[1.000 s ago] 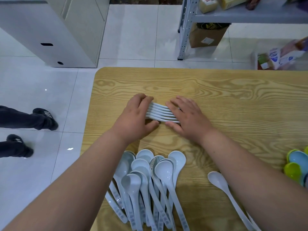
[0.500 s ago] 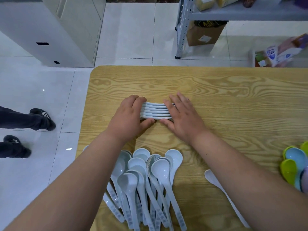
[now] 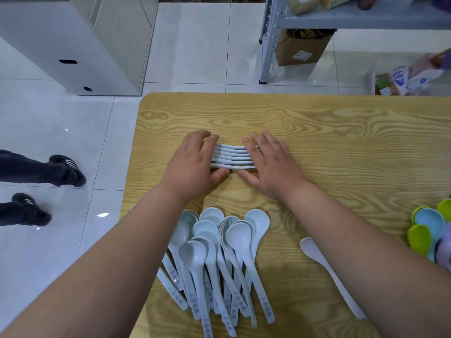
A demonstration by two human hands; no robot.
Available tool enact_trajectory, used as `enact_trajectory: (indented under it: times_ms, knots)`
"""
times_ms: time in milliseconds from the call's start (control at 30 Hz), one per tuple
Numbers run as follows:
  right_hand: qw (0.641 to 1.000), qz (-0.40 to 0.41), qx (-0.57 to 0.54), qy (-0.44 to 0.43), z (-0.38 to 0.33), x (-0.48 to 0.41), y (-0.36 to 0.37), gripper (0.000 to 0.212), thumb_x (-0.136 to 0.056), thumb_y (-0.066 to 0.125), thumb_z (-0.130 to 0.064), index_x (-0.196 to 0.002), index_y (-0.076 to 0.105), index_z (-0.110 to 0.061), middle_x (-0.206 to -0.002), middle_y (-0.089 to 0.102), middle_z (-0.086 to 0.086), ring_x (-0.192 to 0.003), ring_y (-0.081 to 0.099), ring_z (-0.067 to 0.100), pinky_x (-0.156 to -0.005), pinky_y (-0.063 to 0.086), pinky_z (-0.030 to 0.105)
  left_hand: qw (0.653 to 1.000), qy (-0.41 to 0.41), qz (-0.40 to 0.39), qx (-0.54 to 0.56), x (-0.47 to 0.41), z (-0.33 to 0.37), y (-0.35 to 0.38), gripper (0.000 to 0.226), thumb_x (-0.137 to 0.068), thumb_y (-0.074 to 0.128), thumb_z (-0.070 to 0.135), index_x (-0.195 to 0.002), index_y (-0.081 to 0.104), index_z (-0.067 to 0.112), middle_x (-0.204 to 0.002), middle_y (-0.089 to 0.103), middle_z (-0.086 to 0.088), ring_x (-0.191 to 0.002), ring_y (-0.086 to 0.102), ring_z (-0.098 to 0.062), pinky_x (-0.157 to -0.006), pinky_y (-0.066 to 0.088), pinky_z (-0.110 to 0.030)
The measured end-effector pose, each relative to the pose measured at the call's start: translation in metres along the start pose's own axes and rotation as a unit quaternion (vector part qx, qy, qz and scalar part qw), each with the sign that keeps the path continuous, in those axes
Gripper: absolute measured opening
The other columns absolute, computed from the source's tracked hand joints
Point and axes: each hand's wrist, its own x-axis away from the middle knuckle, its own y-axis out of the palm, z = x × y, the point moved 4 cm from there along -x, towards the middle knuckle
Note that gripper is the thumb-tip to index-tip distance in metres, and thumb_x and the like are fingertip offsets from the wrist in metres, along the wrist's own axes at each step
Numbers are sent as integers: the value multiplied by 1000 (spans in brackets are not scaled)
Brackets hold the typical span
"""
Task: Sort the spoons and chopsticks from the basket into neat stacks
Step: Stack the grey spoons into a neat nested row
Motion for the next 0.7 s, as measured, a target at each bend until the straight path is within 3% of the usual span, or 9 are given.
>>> enact_trajectory:
  times_ms: [167,300,533,600,700]
  knots:
    - [1000,-15,13,1,-2,-3,-4,88,-94,40,-68,-161,11,-20,-168,13,7,-155,2,27,-125,6,50,1000,7,-15,-17,2,-1,-1,82,-80,53,57,-136,52,-2,-134,52,-22,-127,48,-40,-111,37,-46]
    - [1000,-28,14,1,-1,-4,-4,92,-92,43,-68,-161,6,-21,-168,9,6,-156,0,26,-125,7,48,999,17,-30,-38,3,-3,-1,90,-81,54,59,-147,42,-1,-152,40,-25,-145,30,-44,-120,27,-52]
    - [999,-42,20,9,0,-9,-7,99,-88,49,-72,-161,4,-22,-169,6,4,-155,0,26,-125,8,48,998,19,-45,-42,9,-5,-1,94,-79,43,65,-147,43,1,-154,38,-25,-146,29,-44,-120,27,-53]
    - [999,-40,16,5,-1,-10,-9,100,-87,52,-71,-161,7,-22,-168,10,3,-155,3,26,-124,10,48,998,22,-41,-37,10,-7,-1,87,-79,48,62,-142,51,2,-148,45,-24,-141,35,-45,-118,29,-52]
    - [999,-36,-11,2,-1,-10,-13,96,-86,57,-68,-160,15,-24,-166,18,0,-155,7,23,-123,11,44,1000,0,-10,4,5,-11,-7,71,-80,72,45,-135,57,3,-140,51,-21,-131,44,-43,-113,34,-49]
